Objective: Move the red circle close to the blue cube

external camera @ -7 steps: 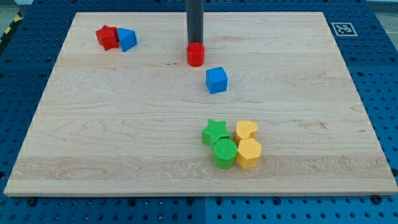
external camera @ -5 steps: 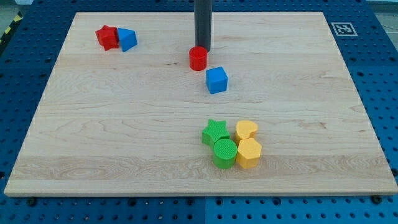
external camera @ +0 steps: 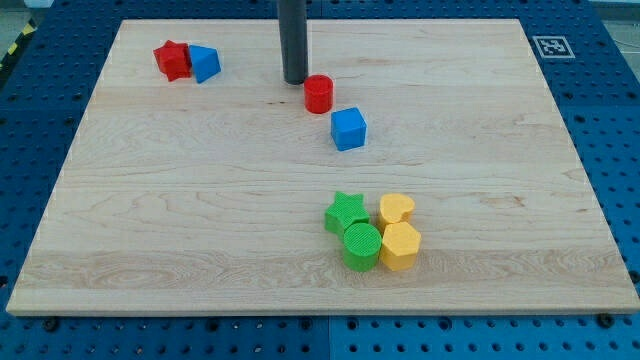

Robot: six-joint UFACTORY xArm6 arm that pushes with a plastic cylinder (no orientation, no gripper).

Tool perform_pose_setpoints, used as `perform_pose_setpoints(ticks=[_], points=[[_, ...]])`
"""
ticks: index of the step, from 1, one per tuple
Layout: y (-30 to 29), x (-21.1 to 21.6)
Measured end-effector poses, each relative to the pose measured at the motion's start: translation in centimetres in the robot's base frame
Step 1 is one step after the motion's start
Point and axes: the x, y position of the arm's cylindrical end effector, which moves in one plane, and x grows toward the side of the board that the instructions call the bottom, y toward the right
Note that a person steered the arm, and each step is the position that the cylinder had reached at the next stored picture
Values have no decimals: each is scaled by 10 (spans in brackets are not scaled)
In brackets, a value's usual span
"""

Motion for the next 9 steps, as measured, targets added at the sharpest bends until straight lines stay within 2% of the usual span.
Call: perform_pose_setpoints(ticks=[7, 9], points=[[57, 22], [41, 12]])
